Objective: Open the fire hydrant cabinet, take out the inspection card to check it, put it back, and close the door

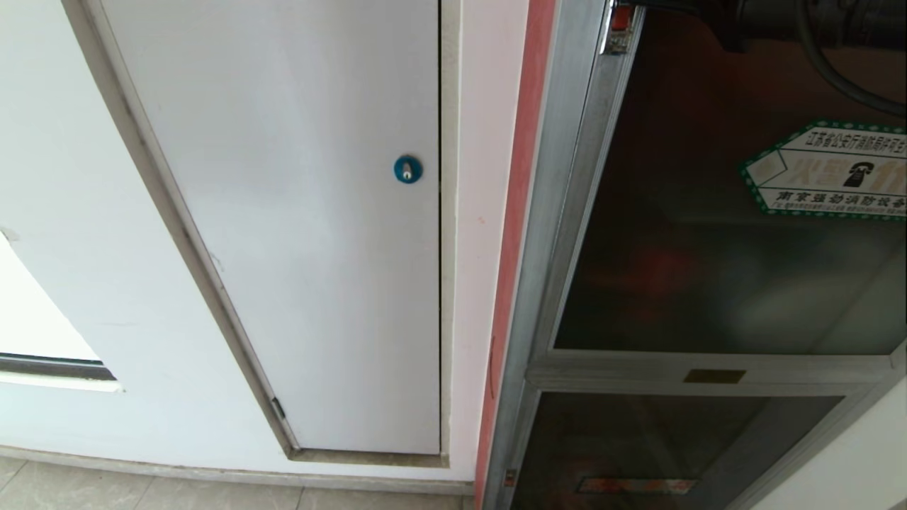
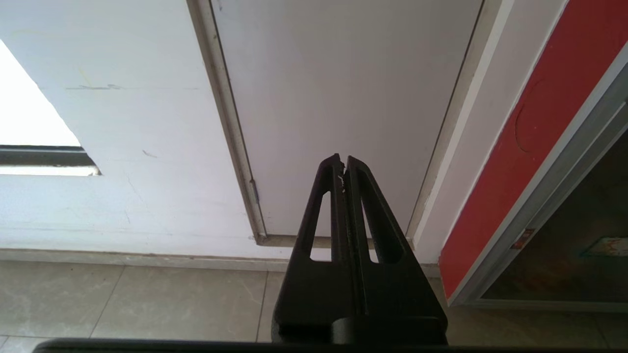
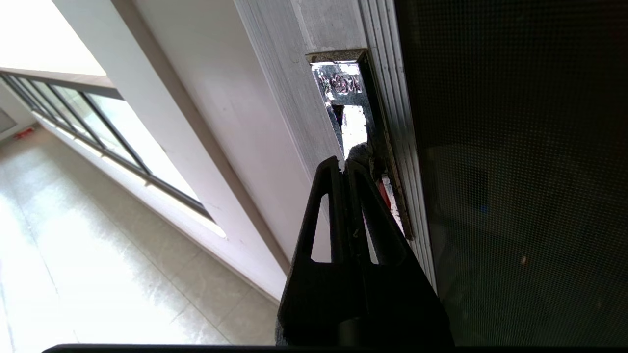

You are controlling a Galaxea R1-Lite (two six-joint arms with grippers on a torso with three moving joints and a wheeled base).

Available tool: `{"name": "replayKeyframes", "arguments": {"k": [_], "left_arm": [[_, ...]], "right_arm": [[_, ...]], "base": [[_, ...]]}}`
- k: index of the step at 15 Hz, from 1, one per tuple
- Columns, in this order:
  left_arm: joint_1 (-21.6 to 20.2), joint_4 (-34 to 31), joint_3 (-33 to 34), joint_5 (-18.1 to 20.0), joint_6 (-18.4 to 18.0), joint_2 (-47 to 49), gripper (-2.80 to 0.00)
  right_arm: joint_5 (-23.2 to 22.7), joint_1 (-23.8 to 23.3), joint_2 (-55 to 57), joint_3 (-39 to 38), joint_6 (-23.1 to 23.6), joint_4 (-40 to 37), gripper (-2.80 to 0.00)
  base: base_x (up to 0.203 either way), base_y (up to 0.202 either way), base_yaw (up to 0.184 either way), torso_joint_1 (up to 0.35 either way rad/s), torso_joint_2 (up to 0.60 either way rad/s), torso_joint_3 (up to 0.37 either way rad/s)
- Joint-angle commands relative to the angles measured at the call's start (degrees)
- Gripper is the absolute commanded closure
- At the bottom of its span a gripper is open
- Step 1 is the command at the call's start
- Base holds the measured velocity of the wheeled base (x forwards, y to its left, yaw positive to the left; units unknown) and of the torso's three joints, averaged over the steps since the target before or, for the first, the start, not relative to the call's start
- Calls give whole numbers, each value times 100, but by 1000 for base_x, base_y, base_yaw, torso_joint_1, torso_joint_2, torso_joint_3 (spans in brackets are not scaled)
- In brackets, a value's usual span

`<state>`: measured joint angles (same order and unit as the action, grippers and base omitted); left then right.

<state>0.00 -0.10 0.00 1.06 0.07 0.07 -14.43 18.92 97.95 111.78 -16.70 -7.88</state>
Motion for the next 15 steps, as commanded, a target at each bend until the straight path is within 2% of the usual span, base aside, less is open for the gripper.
{"name": "replayKeyframes", "arguments": {"k": [1, 15], "left_arm": [[0, 1, 0, 0, 1, 1, 0], [0, 1, 0, 0, 1, 1, 0]], "right_arm": [[2, -16, 40, 2, -9, -4, 0], [2, -108, 101, 37, -9, 14, 0]], "base": [[0, 0, 0, 0, 0, 0], [0, 0, 0, 0, 0, 0]]}}
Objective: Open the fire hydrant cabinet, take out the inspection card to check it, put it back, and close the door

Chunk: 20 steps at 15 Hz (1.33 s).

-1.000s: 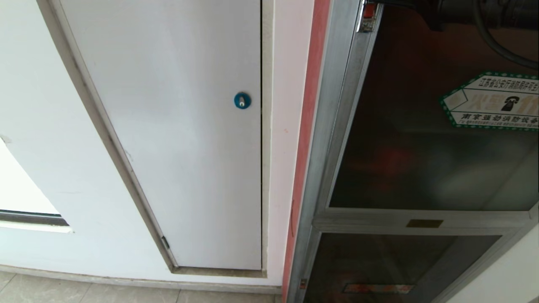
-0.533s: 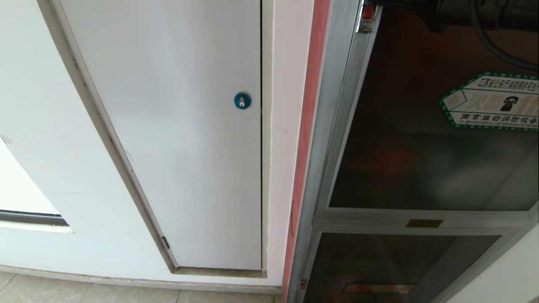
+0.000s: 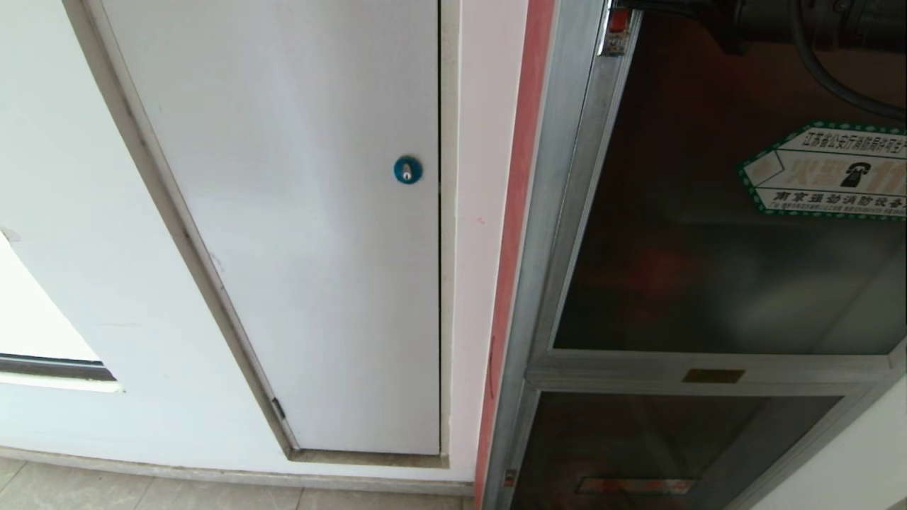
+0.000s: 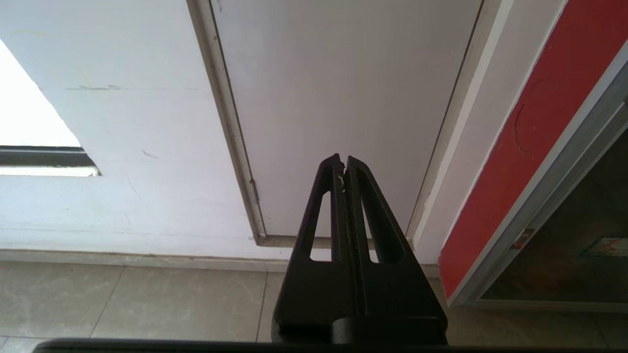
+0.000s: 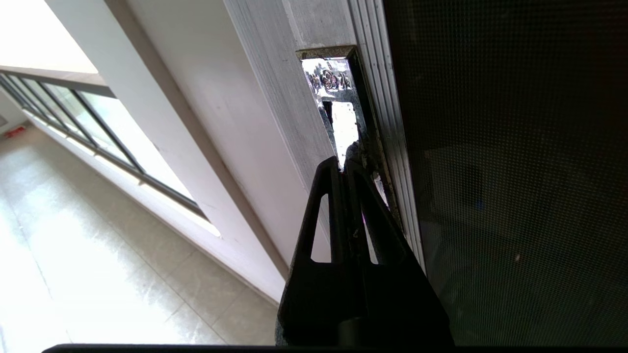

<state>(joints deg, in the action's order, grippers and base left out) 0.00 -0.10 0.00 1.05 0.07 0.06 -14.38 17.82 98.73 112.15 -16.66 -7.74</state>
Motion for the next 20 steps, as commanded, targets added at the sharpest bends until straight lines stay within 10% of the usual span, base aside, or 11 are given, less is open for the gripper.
{"name": "replayKeyframes", "arguments": {"k": [1, 20], "left_arm": [[0, 1, 0, 1, 1, 3, 0], [0, 1, 0, 1, 1, 3, 0]], "right_arm": [[-3, 2, 23, -1, -3, 1, 0], [41, -121, 199, 2, -3, 89, 0]], "base": [[0, 0, 0, 0, 0, 0], [0, 0, 0, 0, 0, 0]]}}
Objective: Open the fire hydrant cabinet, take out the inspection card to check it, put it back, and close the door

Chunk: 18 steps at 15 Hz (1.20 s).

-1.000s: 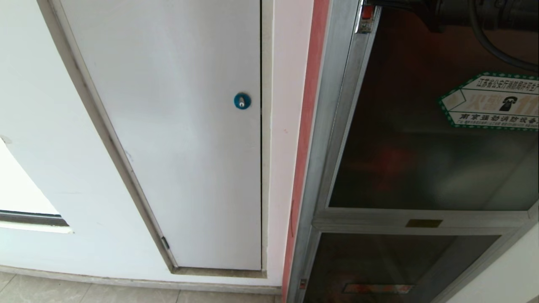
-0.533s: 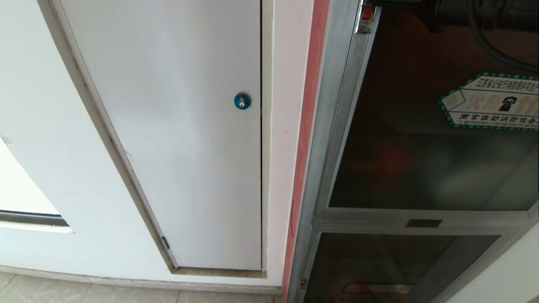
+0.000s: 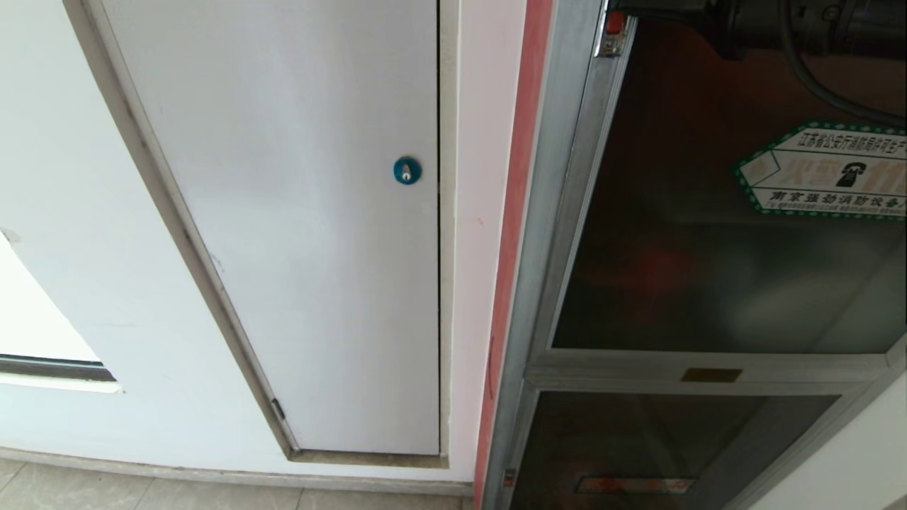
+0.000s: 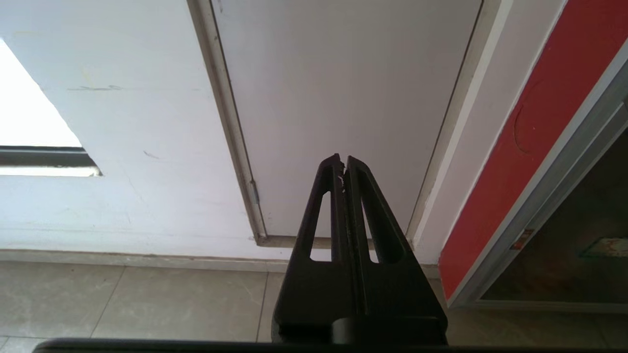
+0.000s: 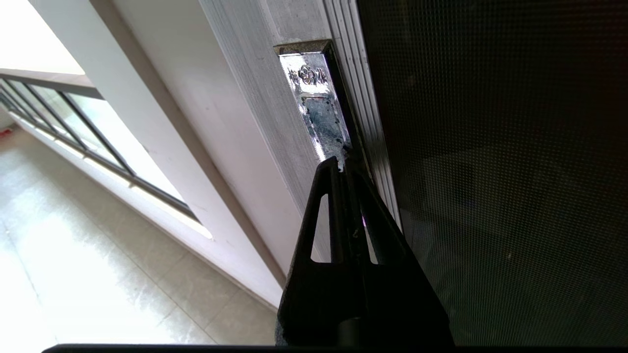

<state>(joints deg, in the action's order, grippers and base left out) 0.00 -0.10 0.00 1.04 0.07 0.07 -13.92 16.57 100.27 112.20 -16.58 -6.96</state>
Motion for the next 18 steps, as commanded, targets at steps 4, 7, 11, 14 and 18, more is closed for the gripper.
{"name": "replayKeyframes", "arguments": {"k": [4, 7, 11, 14, 18], "left_arm": [[0, 1, 0, 2, 1, 2, 0], [0, 1, 0, 2, 1, 2, 0], [0, 1, 0, 2, 1, 2, 0], [0, 1, 0, 2, 1, 2, 0], [0, 1, 0, 2, 1, 2, 0]], "right_arm": [[-6, 4, 19, -5, -12, 2, 0], [-32, 13, -111, -46, -20, -49, 0], [-50, 13, -323, -215, -21, -58, 0], [-67, 22, -499, -374, -29, -51, 0], [-67, 30, -677, -471, -36, -60, 0]], "base": [[0, 0, 0, 0, 0, 0], [0, 0, 0, 0, 0, 0], [0, 0, 0, 0, 0, 0], [0, 0, 0, 0, 0, 0], [0, 0, 0, 0, 0, 0]]}}
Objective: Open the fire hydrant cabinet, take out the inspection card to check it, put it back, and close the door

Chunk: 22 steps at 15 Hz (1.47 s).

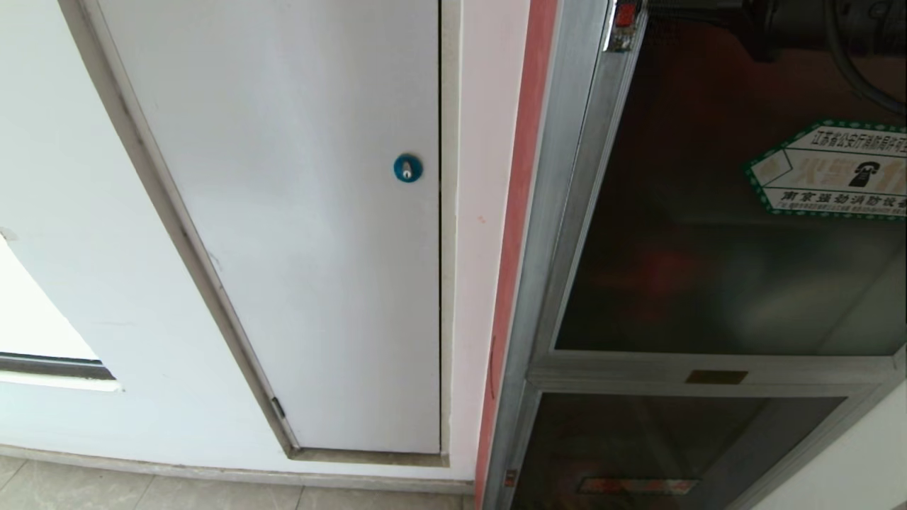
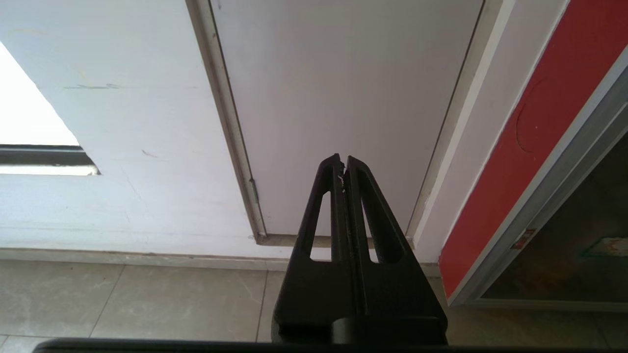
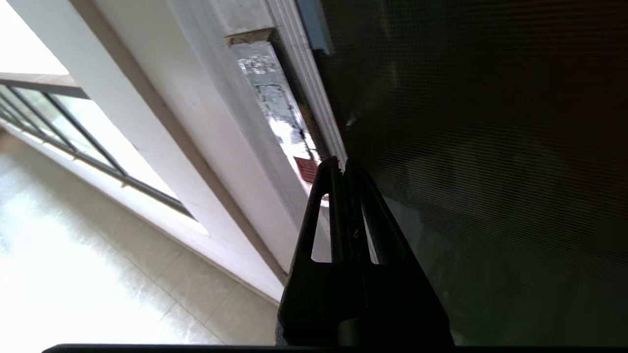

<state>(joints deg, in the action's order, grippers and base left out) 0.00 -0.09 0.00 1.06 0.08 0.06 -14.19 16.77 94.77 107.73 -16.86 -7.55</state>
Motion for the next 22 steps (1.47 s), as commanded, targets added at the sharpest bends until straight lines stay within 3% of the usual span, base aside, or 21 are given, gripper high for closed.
{"name": "replayKeyframes", "arguments": {"k": [1, 7, 14, 18, 22], "left_arm": [[0, 0, 0, 0, 0, 3, 0], [0, 0, 0, 0, 0, 3, 0], [0, 0, 0, 0, 0, 3, 0], [0, 0, 0, 0, 0, 3, 0], [0, 0, 0, 0, 0, 3, 0]], "right_arm": [[-40, 10, -186, -92, -6, -1, 0], [-114, 19, -1140, -1188, -25, 52, 0], [-121, 11, -3103, -2706, 0, 67, 0], [177, 1, -4414, -3519, 14, 9, 0], [716, -29, -5649, -3745, 16, -323, 0]], "base": [[0, 0, 0, 0, 0, 0], [0, 0, 0, 0, 0, 0], [0, 0, 0, 0, 0, 0], [0, 0, 0, 0, 0, 0], [0, 0, 0, 0, 0, 0]]}}
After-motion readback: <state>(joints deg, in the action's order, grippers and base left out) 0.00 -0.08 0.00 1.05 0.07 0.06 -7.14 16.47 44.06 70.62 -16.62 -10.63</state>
